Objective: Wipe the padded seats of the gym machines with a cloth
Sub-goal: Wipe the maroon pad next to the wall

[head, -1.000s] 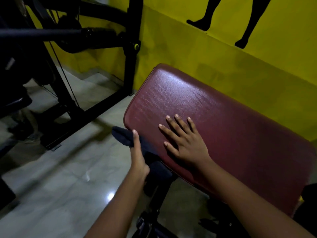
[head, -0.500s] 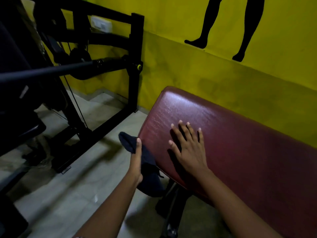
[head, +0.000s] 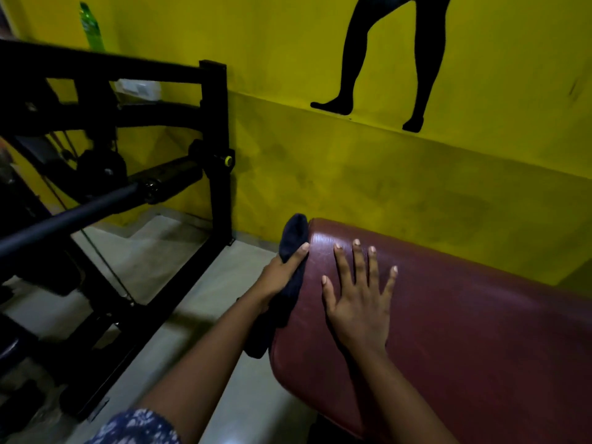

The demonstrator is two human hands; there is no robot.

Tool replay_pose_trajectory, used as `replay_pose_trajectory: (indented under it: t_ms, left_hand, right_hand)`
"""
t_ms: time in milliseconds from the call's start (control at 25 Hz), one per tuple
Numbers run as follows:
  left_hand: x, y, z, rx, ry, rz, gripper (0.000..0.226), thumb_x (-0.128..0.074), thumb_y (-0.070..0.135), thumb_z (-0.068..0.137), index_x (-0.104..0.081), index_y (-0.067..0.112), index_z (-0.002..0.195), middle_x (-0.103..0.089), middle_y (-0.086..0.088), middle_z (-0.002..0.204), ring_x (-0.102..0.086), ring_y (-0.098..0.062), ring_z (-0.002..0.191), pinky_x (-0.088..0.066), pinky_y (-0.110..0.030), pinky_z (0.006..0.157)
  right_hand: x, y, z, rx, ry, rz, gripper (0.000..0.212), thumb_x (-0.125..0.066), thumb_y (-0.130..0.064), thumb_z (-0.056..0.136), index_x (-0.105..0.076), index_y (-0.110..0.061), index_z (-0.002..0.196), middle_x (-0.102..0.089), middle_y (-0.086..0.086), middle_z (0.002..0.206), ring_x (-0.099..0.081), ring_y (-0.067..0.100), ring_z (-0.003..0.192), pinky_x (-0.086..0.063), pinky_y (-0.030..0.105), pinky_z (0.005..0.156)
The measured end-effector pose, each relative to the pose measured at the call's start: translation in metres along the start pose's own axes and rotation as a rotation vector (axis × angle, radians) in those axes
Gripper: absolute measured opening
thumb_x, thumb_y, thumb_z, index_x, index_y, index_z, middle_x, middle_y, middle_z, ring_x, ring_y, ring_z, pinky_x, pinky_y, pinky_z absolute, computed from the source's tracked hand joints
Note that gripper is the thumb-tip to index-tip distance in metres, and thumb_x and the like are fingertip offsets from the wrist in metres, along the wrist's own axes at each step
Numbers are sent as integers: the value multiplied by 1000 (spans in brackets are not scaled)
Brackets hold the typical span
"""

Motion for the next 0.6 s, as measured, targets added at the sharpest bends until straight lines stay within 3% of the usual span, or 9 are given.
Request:
replay_pose_trajectory:
  t_ms: [160,320,600]
  left_hand:
    - [-7,35,35,-22,-67,-35,87,-58,74,70,-54,11,131,-60,-13,127,-57,-29,115,-44,-45,102]
    - [-8,-10,66,46,-102,-124,111,-61,90,43,-53,25,132,-56,-7,135,-54,-24,121,-40,-45,107]
    - [1,-29,-31,23,-15,-57,110,-57,87,49,-49,18,135,-60,-10,127,-58,-27,114,-46,-43,101]
  right_hand:
    - [-1,-1,-2,-8,5,-25,60,-28,-52,92,-23,-30,147,-21,2,156,-17,24,144,-9,57,113]
    - [2,-3,0,-24,2,-27,59,-27,-53,92,-25,-31,147,-22,1,156,-16,22,144,-9,57,113]
    - [3,-3,-1,-30,2,-16,58,-26,-54,92,-25,-33,146,-23,0,155,-17,22,144,-3,53,114]
Point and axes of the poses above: each hand's wrist, its own z-axis towards the middle knuckle, its own x-axis out of the back of the hand, y = z × x, the point moved 2 cm from there along z, towards the middle knuckle
